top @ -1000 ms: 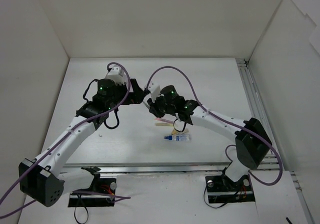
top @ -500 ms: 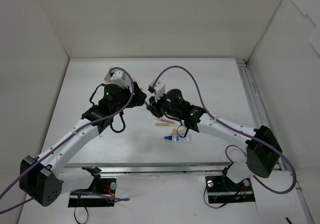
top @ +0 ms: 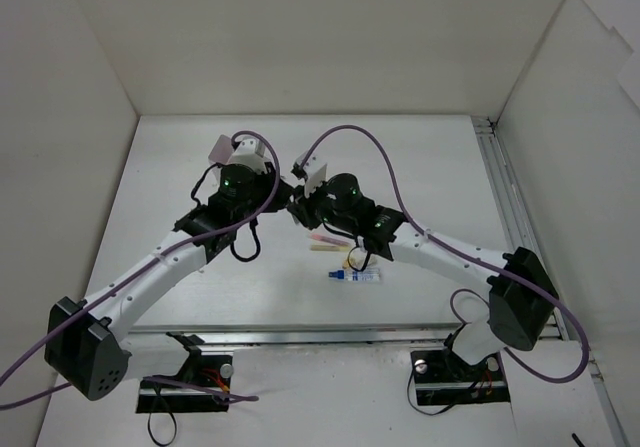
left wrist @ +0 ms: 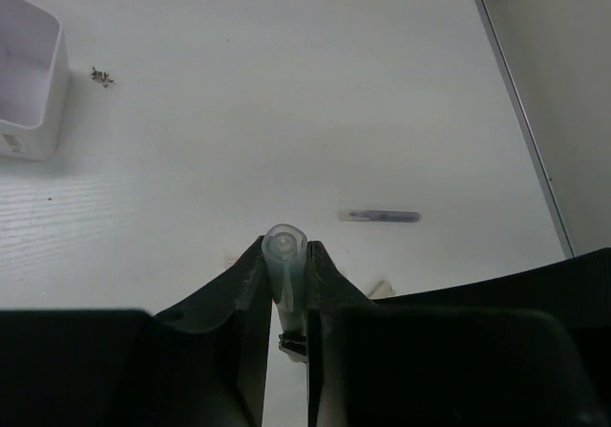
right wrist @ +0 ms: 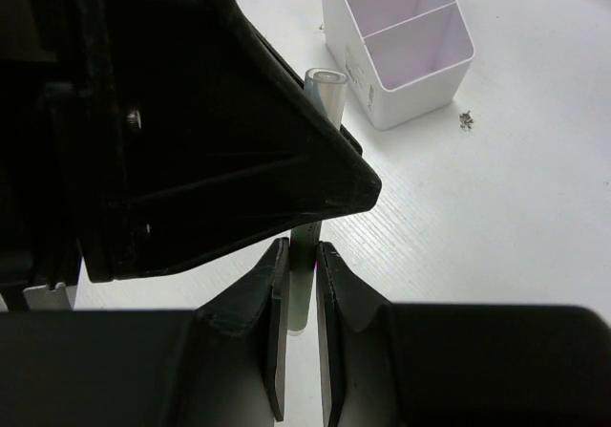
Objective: Sort the stationery into containers
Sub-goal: Pick up the pen from the center of the board, then place the pen in the storage box.
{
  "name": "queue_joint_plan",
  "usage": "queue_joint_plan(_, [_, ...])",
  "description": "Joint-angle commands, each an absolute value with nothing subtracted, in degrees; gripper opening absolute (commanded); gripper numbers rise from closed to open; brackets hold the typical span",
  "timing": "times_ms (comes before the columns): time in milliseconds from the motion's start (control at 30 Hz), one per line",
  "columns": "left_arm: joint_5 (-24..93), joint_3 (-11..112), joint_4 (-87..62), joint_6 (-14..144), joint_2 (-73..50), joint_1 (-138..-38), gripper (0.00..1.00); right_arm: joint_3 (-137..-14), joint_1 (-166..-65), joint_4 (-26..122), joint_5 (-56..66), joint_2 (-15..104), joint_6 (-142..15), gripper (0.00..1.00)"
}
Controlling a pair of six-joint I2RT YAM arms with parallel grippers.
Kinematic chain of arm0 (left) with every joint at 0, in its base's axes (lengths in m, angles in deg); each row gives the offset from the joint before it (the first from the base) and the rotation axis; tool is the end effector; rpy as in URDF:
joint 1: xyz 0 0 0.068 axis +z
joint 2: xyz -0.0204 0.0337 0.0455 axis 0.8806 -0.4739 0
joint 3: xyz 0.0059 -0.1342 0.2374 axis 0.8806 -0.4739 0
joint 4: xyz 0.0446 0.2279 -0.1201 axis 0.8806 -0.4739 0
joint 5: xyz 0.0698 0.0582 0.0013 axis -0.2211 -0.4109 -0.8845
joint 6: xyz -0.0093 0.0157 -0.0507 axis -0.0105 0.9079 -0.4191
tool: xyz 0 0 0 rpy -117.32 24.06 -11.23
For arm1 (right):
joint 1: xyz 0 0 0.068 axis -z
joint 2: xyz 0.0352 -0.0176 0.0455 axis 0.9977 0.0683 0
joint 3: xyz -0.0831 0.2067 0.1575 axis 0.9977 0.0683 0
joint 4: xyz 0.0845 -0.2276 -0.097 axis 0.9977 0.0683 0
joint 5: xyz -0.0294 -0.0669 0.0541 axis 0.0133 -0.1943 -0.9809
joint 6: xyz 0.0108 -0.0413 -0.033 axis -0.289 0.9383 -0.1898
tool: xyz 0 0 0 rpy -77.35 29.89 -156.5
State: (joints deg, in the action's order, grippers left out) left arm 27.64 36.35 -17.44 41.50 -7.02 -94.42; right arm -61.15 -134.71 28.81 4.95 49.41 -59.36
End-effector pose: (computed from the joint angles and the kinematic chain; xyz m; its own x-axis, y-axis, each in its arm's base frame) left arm 0.2452 -0.1587 0.3372 -0.5109 -0.3512 -0.7847 0.3294 0.7632 -0.5560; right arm 0.2330 0.2720 0.3181 -0.1023 -0.0531 -0.9933 -0.8311 0.5533 0.0560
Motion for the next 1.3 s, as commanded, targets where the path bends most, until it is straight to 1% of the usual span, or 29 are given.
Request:
queue_joint_plan(0, [24.0,38.1,-16.1,43.9,-5.2,-93.9,0.00,-64.6,-134.7,25.1,6.5,48.8,-58.8,0.01])
queue_joint_plan(67, [23.2,37.7,-15.8,44.2,-4.5,-93.9,0.00,-64.9,-134.6,25.6,7.3,49.2,-59.1,0.07])
queue_joint_plan(100, [22.7,37.7,-15.5,44.5,-4.2,-93.9,0.00,-65.1,-134.8,26.1,7.4,49.4,-59.0,0.19])
queue_joint_plan(133, [20.7,38.1,-15.6,45.1,-3.9,-93.9,0.00,-66.0,-134.9,26.8,7.9,49.8,-59.3,0.29])
queue_joint_plan(167, [19.7,38.4,-15.8,45.6,-3.6,-93.9,0.00,-66.2,-134.8,26.9,8.1,49.9,-59.1,0.42])
queue_joint_plan(200, [18.5,38.8,-15.9,46.6,-3.3,-93.9,0.00,-66.7,-134.8,27.2,8.4,50.0,-59.2,0.66])
queue_joint_plan(233, [15.7,39.9,-16.0,48.1,-3.3,-93.9,0.00,-66.8,-134.8,27.6,8.7,49.9,-59.3,0.83])
queue_joint_plan(267, [14.3,40.6,-16.4,49.3,-3.2,-93.9,0.00,-67.0,-134.8,27.7,9.2,49.7,-59.4,0.98])
queue_joint_plan(333, [10.8,42.5,-16.9,50.9,-3.3,-92.4,0.00,-67.0,-134.8,28.7,12.0,49.1,-60.5,0.98])
queue_joint_plan(433, [10.1,44.1,-16.9,52.4,-4.3,-87.1,0.00,-66.1,-133.6,31.6,15.7,47.1,-63.0,0.98])
queue_joint_plan(567, [10.6,43.4,-7.1,55.5,-8.6,-77.5,0.00,-62.2,-130.9,34.9,18.1,42.7,-66.0,0.98])
queue_joint_plan(700, [14.0,46.2,-1.2,56.3,-15.5,-71.7,0.00,-56.1,-129.9,37.7,21.0,36.4,-65.3,0.98])
queue_joint_plan(767, [16.0,48.7,2.0,57.1,-19.8,-70.5,0.00,-54.6,-129.3,40.1,23.3,32.6,-65.1,0.98])
queue_joint_plan(867, [18.3,53.2,2.8,56.6,-25.6,-69.0,0.00,-51.1,-129.3,41.8,25.5,27.8,-65.5,0.98])
queue_joint_plan(933, [18.1,55.5,4.3,57.0,-27.9,-68.5,0.00,-48.6,-128.2,43.3,26.9,25.6,-66.0,0.98])
queue_joint_plan(1100, [17.0,58.1,8.4,58.4,-34.2,-68.5,0.00,-46.1,-126.9,46.4,27.3,23.6,-66.5,0.98])
queue_joint_plan(1267, [15.4,58.8,12.2,58.8,-38.5,-68.0,0.00,-46.7,-126.3,46.7,25.1,23.8,-66.5,0.98])
